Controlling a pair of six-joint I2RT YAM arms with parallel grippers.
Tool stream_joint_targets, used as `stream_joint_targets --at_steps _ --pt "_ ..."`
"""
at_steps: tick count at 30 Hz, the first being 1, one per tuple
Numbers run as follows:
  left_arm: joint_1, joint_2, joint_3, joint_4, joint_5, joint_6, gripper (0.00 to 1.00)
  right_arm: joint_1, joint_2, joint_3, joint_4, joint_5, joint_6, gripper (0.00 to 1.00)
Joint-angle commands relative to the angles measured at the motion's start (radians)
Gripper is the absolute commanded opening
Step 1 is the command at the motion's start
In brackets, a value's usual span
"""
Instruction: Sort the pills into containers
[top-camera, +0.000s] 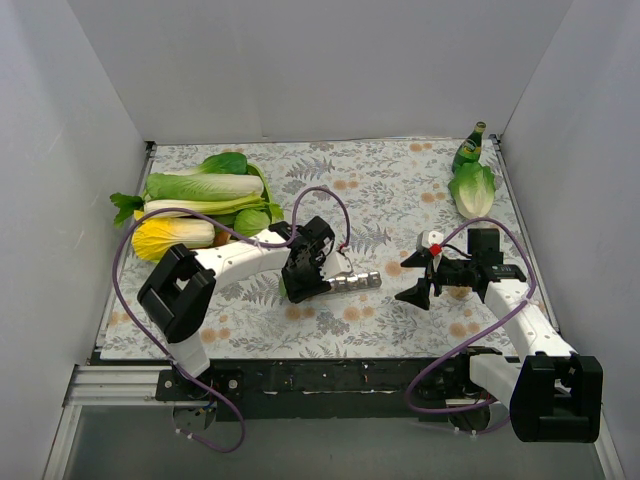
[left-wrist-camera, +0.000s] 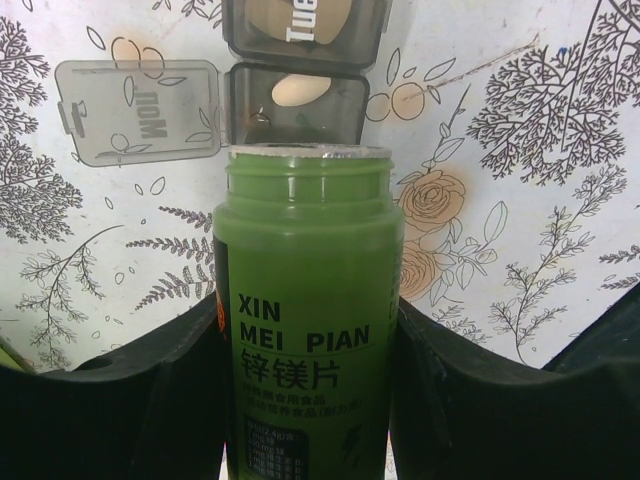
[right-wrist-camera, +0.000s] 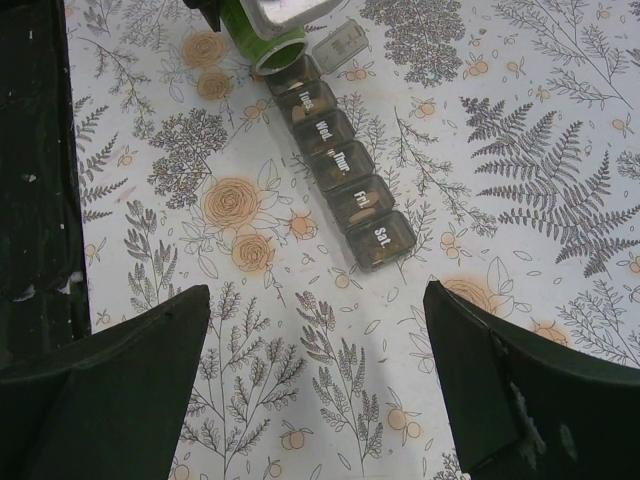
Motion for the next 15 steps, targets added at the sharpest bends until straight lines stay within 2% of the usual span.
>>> stream_joint_targets --at_steps 1,15 --pt "-0.016 -0.015 0.040 -0.019 -0.030 -0.004 0.00 -0.003 -0.004 0.027 -0.012 -0.025 -0.017 0.95" --pt "-0.036 -0.003 0.061 -0.036 -0.069 -0.010 0.00 -0.002 -0.005 0.028 -0.011 -0.025 -0.017 0.95"
